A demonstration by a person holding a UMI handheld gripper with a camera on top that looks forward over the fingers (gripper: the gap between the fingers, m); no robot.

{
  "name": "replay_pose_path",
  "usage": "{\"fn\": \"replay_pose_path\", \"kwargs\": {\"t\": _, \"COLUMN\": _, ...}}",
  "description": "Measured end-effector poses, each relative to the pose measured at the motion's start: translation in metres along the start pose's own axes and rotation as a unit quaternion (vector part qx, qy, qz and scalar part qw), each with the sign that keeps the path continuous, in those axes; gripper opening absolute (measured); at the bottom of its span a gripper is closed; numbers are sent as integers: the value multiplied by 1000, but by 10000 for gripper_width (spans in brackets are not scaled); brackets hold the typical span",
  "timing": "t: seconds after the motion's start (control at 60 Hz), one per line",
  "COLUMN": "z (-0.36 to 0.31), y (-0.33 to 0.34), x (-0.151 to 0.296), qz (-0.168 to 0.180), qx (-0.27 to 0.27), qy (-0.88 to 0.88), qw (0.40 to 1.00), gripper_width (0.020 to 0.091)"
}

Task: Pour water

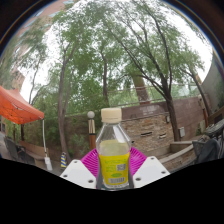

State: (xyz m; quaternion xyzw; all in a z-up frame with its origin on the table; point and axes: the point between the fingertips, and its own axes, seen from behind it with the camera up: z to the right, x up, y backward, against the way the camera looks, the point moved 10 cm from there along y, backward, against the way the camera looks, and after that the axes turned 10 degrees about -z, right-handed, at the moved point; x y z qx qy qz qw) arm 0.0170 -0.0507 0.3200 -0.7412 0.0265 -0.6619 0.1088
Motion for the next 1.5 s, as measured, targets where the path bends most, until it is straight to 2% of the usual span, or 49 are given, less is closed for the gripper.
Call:
{"fn": "replay_pose_path", "kwargs": {"t": 0.083, "z": 95, "y": 9, "x": -39, "qz": -39, "qx": -124, "qy": 100, "qw": 986, "gripper_width": 364}}
{"fn": "replay_pose_path", "kwargs": {"t": 0.15, "z": 163, "y": 14, "x": -91, "qz": -95, "qx": -168, "qy": 113, "qw": 975, "gripper_width": 365}}
{"fn": "replay_pose_path", "kwargs": {"t": 0.233, "z": 246, "y": 19, "x": -174, "qz": -177, "qx": -178, "qy": 50, "qw": 967, "gripper_width": 365}}
{"fn": "replay_pose_path", "kwargs": {"t": 0.267, "z": 265, "y": 24, "x": -198, "qz": -197, "qx": -179, "qy": 37, "qw": 963, "gripper_width": 366}}
{"fn": "replay_pose_path", "kwargs": {"t": 0.367, "z": 304, "y": 33, "x": -248, "qz": -236, "qx": -186, "qy": -1, "qw": 954, "gripper_width": 367}}
{"fn": "replay_pose_path", "kwargs": {"t": 0.5, "z": 318, "y": 43, "x": -276, "qz": -276, "qx": -198, "qy": 10, "qw": 941, "gripper_width": 366}}
{"fn": "replay_pose_path", "kwargs": {"t": 0.517, "z": 294, "y": 37, "x": -279, "qz": -282, "qx": -200, "qy": 14, "qw": 938, "gripper_width": 365}}
{"fn": "replay_pose_path", "kwargs": {"t": 0.55, "z": 296, "y": 42, "x": -284, "qz": -292, "qx": -197, "qy": 22, "qw": 936, "gripper_width": 367}}
{"fn": "replay_pose_path", "kwargs": {"t": 0.683, "z": 295, "y": 45, "x": -286, "qz": -285, "qx": -194, "qy": 22, "qw": 938, "gripper_width": 372}}
{"fn": "replay_pose_path", "kwargs": {"t": 0.767, "z": 300, "y": 55, "x": -279, "qz": -278, "qx": -190, "qy": 25, "qw": 941, "gripper_width": 425}}
{"fn": "replay_pose_path", "kwargs": {"t": 0.817, "z": 298, "y": 56, "x": -281, "qz": -278, "qx": -189, "qy": 16, "qw": 941, "gripper_width": 495}}
{"fn": "replay_pose_path", "kwargs": {"t": 0.867, "z": 299, "y": 54, "x": -286, "qz": -293, "qx": -193, "qy": 3, "qw": 936, "gripper_width": 570}}
{"fn": "replay_pose_path", "kwargs": {"t": 0.917, "z": 297, "y": 65, "x": -291, "qz": -318, "qx": -196, "qy": -13, "qw": 927, "gripper_width": 717}}
{"fn": "replay_pose_path", "kwargs": {"t": 0.967, "z": 291, "y": 69, "x": -292, "qz": -325, "qx": -191, "qy": -21, "qw": 926, "gripper_width": 854}}
{"fn": "replay_pose_path", "kwargs": {"t": 1.15, "z": 250, "y": 122, "x": -270, "qz": -322, "qx": -198, "qy": -2, "qw": 926, "gripper_width": 841}}
{"fn": "replay_pose_path", "kwargs": {"t": 1.3, "z": 192, "y": 196, "x": -235, "qz": -312, "qx": -202, "qy": -3, "qw": 928, "gripper_width": 840}}
{"fn": "replay_pose_path", "kwargs": {"t": 1.5, "z": 112, "y": 300, "x": -194, "qz": -276, "qx": -212, "qy": -5, "qw": 938, "gripper_width": 839}}
